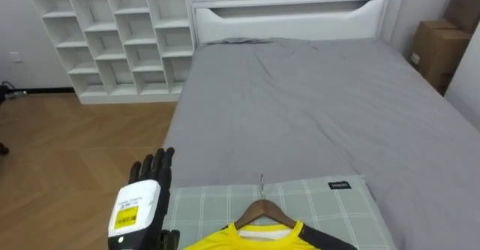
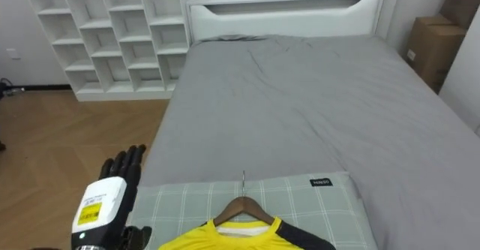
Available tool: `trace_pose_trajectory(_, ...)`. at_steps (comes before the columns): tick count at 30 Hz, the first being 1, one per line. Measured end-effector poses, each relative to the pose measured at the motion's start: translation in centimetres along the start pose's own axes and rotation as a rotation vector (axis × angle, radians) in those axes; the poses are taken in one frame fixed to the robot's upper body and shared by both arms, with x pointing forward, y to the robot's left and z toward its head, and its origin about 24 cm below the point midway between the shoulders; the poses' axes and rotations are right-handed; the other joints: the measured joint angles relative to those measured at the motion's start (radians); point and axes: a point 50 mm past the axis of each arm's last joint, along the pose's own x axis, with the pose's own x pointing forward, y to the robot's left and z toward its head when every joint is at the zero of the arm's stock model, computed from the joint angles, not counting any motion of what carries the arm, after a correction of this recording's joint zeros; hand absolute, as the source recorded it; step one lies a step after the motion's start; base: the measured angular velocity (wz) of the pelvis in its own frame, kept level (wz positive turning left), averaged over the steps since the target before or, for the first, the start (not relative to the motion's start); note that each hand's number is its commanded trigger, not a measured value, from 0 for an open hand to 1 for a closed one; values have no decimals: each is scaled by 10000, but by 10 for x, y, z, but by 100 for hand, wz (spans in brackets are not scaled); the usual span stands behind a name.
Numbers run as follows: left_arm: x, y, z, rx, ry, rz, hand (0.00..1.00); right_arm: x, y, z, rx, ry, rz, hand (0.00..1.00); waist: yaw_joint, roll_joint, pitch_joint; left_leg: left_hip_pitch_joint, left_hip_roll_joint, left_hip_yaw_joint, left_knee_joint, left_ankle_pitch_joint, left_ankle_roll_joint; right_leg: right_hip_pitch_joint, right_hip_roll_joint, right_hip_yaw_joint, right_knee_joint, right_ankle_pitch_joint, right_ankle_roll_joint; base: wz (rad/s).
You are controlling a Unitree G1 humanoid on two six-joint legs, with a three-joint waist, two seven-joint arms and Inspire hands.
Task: Hang clothes
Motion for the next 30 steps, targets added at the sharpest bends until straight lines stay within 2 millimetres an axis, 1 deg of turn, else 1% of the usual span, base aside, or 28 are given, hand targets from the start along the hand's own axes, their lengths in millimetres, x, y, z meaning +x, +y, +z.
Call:
trace_pose_trajectory(2, 0, 0, 0, 98, -55, -68, 0, 0, 0, 1, 0, -30, 7, 0, -92, 56, -23, -21, -1, 14, -2, 0, 1, -32, 0, 33, 0, 9, 6, -2)
trace_pose_trajectory(3, 0, -1, 1, 224, -100, -95, 0, 0, 0, 1, 3, -32, 10, 0, -110, 76, -30, -9, 1, 26, -10, 1, 2, -36, 2, 141, -1, 9, 6, -5)
trace_pose_trajectory(5, 0, -1, 1, 251, -125, -125, 0, 0, 0, 1, 4, -28, 14, 0, -141, 81, -26, 18, 3, 43, -22, 1, 2, -24, 7, 255, -1, 9, 6, -2)
trace_pose_trajectory(9, 0, -2, 1, 309, -124, -324, 0, 0, 0, 0, 9, -18, -6, 0, -176, 80, -5, 40, 9, 79, -21, 1, 2, 7, 9, 260, 1, 9, 6, 0)
trace_pose_trajectory(14, 1, -3, 0, 379, -38, -597, 0, 0, -1, 1, 56, -64, -59, 0, -290, 115, -7, -128, 26, 50, 10, 10, -7, -177, 18, 228, 3, 9, 6, 0)
trace_pose_trajectory(19, 9, -13, 0, 443, 13, -1270, 0, 0, -3, 3, 158, -94, -113, 0, -377, 130, 3, -206, 32, 37, -15, 37, -37, -321, 33, 233, 9, 13, -1, 0)
trace_pose_trajectory(22, 15, -17, 0, 181, 192, -1782, 0, -1, -5, 3, 286, -115, -176, 0, -399, 132, -1, -407, 67, 155, -18, 93, -54, -577, 48, 269, 34, 32, -30, -5)
trace_pose_trajectory(23, 16, -17, -2, 48, 315, -1880, 0, 0, -5, 5, 258, -136, -172, 0, -392, 119, 7, -491, 115, 230, -16, 107, -57, -628, 71, 314, 45, 56, -62, -13)
trace_pose_trajectory(24, 18, -19, -3, -41, 430, -2046, 0, 0, -5, 5, 253, -121, -171, 0, -413, 73, 39, -514, 143, 252, -5, 109, -61, -653, 99, 383, 41, 68, -77, -11)
trace_pose_trajectory(25, 19, -19, -4, -114, 506, -2123, 0, 0, -5, 5, 249, -113, -178, 0, -426, 89, 30, -537, 152, 253, 12, 109, -62, -658, 110, 395, 40, 71, -82, -4)
trace_pose_trajectory(27, 23, -21, -5, -438, 702, -2353, 0, 0, -6, 8, 11, -143, -243, 0, -480, 88, 37, -833, 200, 270, 224, 107, -64, -878, 145, 447, 95, 79, -97, 0)
trace_pose_trajectory(30, 28, -21, -9, -929, 1109, -2601, 0, 1, -5, 16, -210, -194, -227, 0, -594, 80, 79, -1097, 242, 335, 293, 107, -64, -1198, 161, 506, 202, 80, -98, -4)
